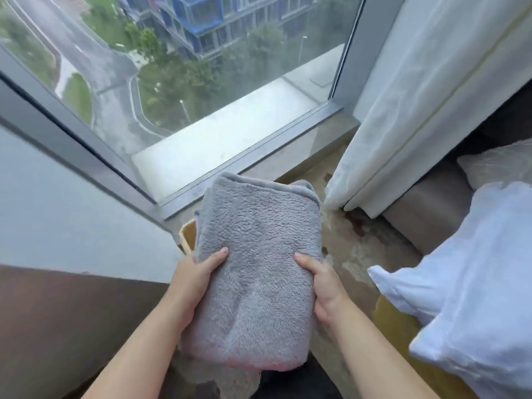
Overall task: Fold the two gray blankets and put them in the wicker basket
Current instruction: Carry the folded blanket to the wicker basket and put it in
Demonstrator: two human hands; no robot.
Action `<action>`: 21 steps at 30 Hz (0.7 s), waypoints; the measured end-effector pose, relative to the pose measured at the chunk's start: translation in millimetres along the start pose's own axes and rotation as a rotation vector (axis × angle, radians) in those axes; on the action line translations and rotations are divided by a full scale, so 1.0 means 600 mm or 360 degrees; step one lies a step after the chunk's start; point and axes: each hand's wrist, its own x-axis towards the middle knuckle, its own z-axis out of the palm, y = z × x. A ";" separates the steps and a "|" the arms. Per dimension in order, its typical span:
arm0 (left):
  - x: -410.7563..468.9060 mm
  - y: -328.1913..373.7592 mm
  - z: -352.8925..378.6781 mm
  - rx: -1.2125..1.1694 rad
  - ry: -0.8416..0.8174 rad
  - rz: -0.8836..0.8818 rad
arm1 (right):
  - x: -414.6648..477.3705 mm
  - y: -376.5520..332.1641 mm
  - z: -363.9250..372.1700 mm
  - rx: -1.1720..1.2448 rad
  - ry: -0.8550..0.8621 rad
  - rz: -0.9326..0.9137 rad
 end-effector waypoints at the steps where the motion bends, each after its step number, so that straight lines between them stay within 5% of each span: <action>1: 0.043 0.007 0.007 0.0038 0.0001 -0.0009 | 0.050 -0.011 0.004 0.0011 0.0010 0.0066; 11: 0.367 -0.003 -0.007 0.0993 0.0319 0.0180 | 0.455 0.118 0.054 0.0509 0.0015 0.0502; 21: 0.694 -0.251 0.037 0.1501 -0.0232 -0.0247 | 0.683 0.311 0.003 0.0513 0.0571 0.0704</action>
